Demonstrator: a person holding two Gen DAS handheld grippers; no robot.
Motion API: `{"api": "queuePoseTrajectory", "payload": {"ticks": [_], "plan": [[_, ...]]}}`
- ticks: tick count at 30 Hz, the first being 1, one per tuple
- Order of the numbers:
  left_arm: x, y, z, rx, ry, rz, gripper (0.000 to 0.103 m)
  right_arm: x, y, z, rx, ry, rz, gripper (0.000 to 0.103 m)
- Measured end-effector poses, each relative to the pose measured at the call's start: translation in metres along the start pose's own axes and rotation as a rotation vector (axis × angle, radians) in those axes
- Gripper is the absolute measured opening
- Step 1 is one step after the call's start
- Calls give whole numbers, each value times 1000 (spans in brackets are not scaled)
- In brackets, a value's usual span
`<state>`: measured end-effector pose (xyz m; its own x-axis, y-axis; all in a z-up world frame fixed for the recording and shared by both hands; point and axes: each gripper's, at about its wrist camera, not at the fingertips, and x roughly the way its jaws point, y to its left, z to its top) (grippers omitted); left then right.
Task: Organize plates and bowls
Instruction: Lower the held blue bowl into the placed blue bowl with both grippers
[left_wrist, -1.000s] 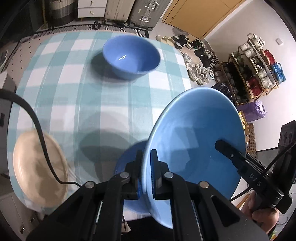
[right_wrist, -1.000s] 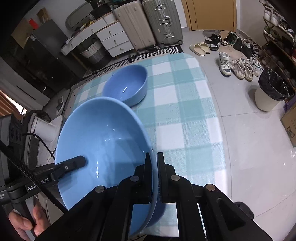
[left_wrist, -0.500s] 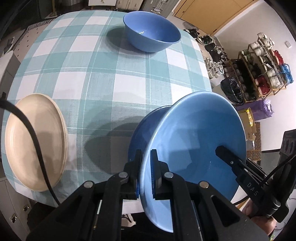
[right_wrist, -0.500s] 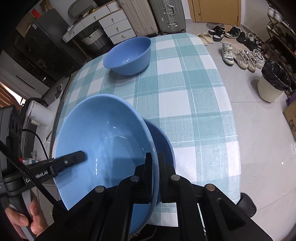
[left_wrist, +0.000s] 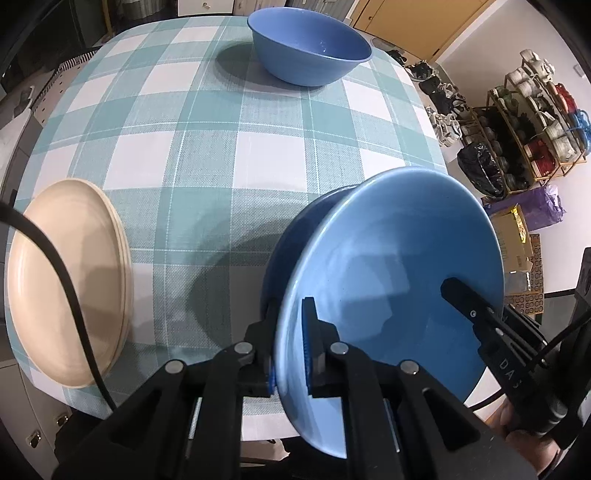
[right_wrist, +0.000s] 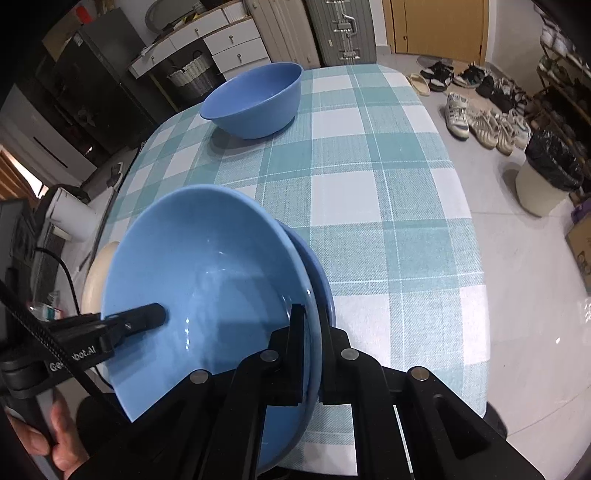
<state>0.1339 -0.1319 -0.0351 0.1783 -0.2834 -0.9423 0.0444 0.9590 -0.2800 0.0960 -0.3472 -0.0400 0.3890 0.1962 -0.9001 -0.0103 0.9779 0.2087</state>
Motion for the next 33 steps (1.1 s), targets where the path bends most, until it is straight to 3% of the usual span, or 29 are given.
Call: {"api": "queuePoseTrajectory", "payload": {"ticks": [6, 17, 22, 29, 33], "plan": [[0, 2, 0, -8, -5, -25, 12, 3, 1, -3, -18, -10, -23, 7], [-2, 6, -3, -19, 22, -12, 12, -1, 11, -8, -62, -29, -12, 12], [-3, 5, -5, -15, 27, -10, 12, 3, 1, -10, 1, -22, 52, 12], [-3, 10, -3, -33, 46, -24, 12, 3, 1, -11, 3, -22, 65, 16], [-4, 10, -2, -29, 61, -30, 12, 2, -11, -11, 77, -1, 151, 17]]}}
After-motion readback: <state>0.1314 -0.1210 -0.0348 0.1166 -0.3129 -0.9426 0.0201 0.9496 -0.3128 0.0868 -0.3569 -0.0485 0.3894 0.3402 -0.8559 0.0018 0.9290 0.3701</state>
